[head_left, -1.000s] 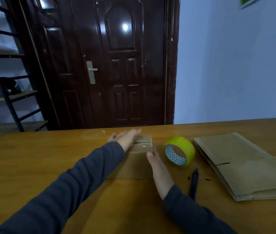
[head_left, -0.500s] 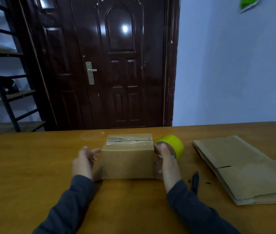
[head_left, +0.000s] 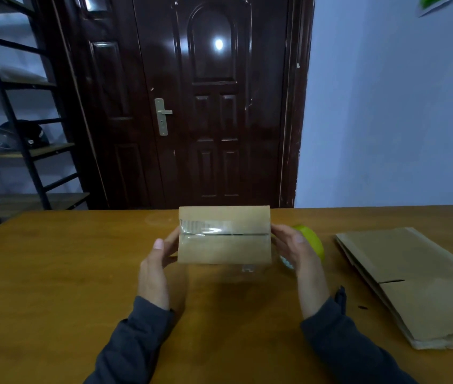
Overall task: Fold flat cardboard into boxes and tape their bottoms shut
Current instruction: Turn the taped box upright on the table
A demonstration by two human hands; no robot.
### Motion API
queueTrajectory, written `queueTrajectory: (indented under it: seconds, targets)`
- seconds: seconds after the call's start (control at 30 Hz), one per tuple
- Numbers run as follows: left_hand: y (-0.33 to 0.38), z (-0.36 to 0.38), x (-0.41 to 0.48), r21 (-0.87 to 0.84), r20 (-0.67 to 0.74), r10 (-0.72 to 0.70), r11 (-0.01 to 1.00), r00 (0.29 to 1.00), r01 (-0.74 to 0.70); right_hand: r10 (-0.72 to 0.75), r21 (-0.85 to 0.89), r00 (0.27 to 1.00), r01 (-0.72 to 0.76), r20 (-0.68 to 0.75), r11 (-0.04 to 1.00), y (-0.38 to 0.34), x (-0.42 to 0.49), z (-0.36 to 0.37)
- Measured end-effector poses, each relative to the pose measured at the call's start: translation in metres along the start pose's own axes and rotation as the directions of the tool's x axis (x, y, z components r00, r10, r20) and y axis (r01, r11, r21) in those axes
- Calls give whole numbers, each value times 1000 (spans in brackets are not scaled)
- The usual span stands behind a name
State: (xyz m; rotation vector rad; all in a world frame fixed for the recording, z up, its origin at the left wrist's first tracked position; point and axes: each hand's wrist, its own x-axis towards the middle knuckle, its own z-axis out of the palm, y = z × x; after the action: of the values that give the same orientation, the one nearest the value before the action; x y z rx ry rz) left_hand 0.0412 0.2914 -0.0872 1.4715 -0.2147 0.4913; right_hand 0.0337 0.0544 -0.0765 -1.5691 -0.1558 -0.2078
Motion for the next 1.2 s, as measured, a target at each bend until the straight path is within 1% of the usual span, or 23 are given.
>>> queueTrajectory:
  seconds: [0.07, 0.13, 0.2, 0.27, 0.3, 0.37, 0.4, 0.5, 0.6, 0.67, 0.73, 0.8, 0.83, 0.9, 0.93, 1.0, 1.1, 1.13, 1.2]
  targets:
    - [0, -1, 1, -67, 65, 7, 998, 998, -3, 15, 42, 998, -12, -62, 999, -9, -2, 3]
    - [0, -2, 2, -165, 77, -43, 985, 996, 55, -10, 80, 997, 16, -75, 997, -16, -11, 4]
    - [0, -3, 4, -272, 85, -111, 953, 990, 131, 13, 77, 994, -4, -108, 997, -18, -13, 4]
    - [-2, -3, 4, -307, 88, -152, 936, 984, 172, 0, 45, 988, 7, -157, 999, -16, -15, 5]
    - [-2, -3, 3, -303, 92, -150, 937, 984, 171, -20, -2, 985, 21, -173, 1000, -14, -16, 5]
    - [-4, -4, 2, -225, 82, -124, 964, 989, 140, -78, -88, 980, 63, -185, 994, -8, -20, 5]
    - [-6, -5, 2, -168, 91, -103, 979, 990, 118, -76, -103, 980, 58, -183, 993, -7, -21, 5]
    - [-11, -3, 0, -38, 152, -64, 997, 986, 71, -24, -156, 992, 5, -123, 988, 1, -17, 4]
    - [-15, -1, -4, 127, 162, -72, 991, 984, 52, 3, -219, 1000, -10, -31, 976, 11, -15, 6]
    - [-18, 0, -6, 311, 149, -62, 950, 987, 13, -4, -299, 1000, -1, -14, 954, 18, -15, 7]
    - [-21, 1, -8, 485, 128, -51, 874, 991, -18, -10, -360, 1000, 2, -20, 933, 21, -16, 9]
    - [-22, 4, -9, 593, 110, -67, 805, 992, -11, -19, -423, 1000, 10, -15, 906, 20, -17, 14]
    - [-24, 5, -8, 627, 108, -81, 779, 991, -5, -29, -479, 1000, 25, -3, 878, 19, -17, 18]
    - [-26, 6, -5, 675, 108, -116, 738, 987, 13, -43, -634, 999, 33, 0, 773, 17, -16, 28]
    - [-27, 6, -2, 692, 102, -127, 721, 987, 21, -29, -701, 1000, 13, -12, 713, 15, -14, 34]
    - [-27, 6, 7, 714, 84, -133, 699, 988, 33, 46, -766, 998, -62, -42, 639, 10, -3, 47]
    - [-28, 10, 26, 723, 23, -150, 685, 988, 87, 209, -746, 974, -204, -89, 634, 10, 34, 58]
    - [-29, 12, 34, 726, -1, -164, 678, 986, 114, 240, -738, 965, -240, -108, 630, 13, 47, 61]
    - [-33, 15, 52, 745, -28, -199, 650, 980, 154, 243, -747, 963, -245, -115, 618, 16, 69, 67]
